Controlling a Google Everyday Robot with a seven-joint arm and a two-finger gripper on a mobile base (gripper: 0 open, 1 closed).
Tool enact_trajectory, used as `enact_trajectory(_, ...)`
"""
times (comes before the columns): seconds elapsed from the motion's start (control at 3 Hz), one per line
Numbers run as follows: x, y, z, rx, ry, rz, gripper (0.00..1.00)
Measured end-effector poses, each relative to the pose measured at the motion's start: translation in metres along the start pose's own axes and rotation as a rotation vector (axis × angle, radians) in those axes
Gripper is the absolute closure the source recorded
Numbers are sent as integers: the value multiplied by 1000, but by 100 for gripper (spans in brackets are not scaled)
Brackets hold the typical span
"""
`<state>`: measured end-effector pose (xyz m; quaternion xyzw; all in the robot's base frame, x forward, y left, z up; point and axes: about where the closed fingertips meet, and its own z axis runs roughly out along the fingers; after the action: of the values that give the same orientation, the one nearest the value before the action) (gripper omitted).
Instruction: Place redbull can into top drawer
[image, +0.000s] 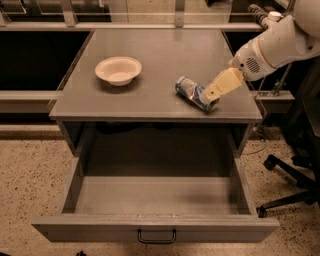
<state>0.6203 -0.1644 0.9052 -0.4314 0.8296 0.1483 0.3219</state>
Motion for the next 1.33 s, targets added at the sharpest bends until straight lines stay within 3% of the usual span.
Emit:
enact_trajectory(0.33, -7, 2, 47, -57, 1, 37, 0)
enact_trajectory(0.67, -16, 4, 85, -54, 21, 33, 0)
enact_trajectory(1.33, -17, 4, 86, -53, 21, 31, 42)
